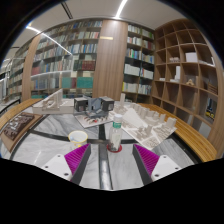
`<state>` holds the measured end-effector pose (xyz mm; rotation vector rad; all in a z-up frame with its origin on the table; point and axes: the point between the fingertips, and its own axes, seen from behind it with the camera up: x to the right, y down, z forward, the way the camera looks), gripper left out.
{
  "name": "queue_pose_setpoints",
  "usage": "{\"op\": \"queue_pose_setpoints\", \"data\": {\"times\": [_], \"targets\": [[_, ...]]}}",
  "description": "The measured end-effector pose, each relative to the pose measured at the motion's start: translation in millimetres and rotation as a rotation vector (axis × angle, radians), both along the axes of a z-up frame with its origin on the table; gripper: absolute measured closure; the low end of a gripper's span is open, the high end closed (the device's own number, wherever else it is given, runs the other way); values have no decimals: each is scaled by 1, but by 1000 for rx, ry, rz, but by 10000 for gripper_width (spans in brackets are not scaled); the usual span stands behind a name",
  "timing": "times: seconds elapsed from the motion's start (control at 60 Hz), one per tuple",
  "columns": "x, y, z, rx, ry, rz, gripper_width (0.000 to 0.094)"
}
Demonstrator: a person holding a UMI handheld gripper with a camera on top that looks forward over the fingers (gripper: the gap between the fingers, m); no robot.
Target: Pour water
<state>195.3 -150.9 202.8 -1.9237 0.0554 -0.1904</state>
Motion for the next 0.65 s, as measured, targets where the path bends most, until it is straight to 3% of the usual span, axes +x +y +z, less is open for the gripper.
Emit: {"op": "queue_pose_setpoints", "data": {"times": [0.317, 0.65], "targets": [[-48, -142, 49, 7, 12, 43, 76], [-56, -177, 60, 26, 23, 29, 81]]}}
